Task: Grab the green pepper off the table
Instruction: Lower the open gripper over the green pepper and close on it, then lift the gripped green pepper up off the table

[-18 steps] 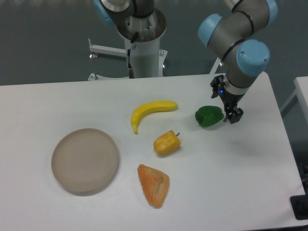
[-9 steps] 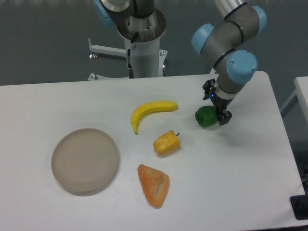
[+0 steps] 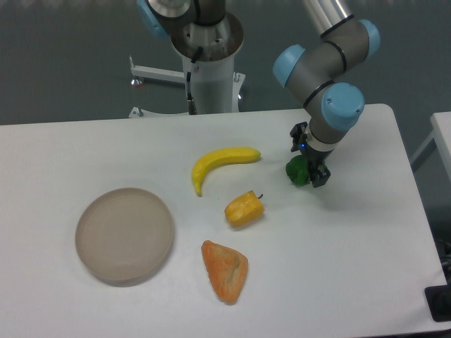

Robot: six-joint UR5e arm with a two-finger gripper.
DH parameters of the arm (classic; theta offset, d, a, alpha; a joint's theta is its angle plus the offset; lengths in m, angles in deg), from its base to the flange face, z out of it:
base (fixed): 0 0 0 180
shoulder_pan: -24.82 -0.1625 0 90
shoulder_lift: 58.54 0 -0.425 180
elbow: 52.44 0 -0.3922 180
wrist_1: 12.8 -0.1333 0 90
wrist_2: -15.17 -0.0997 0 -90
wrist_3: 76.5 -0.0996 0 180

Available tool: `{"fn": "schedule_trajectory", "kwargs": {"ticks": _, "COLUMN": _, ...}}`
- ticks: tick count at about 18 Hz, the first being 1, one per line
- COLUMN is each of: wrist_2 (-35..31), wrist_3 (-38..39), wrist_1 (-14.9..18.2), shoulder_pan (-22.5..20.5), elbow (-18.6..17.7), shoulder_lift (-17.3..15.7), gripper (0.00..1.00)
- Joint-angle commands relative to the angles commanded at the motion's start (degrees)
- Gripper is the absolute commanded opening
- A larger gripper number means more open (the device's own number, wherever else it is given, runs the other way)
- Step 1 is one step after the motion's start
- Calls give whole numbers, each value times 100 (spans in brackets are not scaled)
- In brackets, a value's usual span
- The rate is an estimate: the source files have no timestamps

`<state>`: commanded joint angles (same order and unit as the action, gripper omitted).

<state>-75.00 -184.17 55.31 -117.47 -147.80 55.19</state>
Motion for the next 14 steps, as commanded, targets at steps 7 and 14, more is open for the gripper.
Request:
{"fn": "schedule_trajectory", "kwargs": {"ticks": 7, "wrist_2": -35, "wrist_3": 280, "wrist_1": 272, "shoulder_pan": -52, "elbow": 123, "shoulder_lift": -298, "gripper": 14}}
{"fn": "schedule_trajectory", "kwargs": {"ticks": 14, "wrist_2": 297, "wrist_3": 1625, "wrist_1": 895, "shoulder_pan": 105, "elbow": 1395, "shoulder_lift": -88, "gripper": 8}}
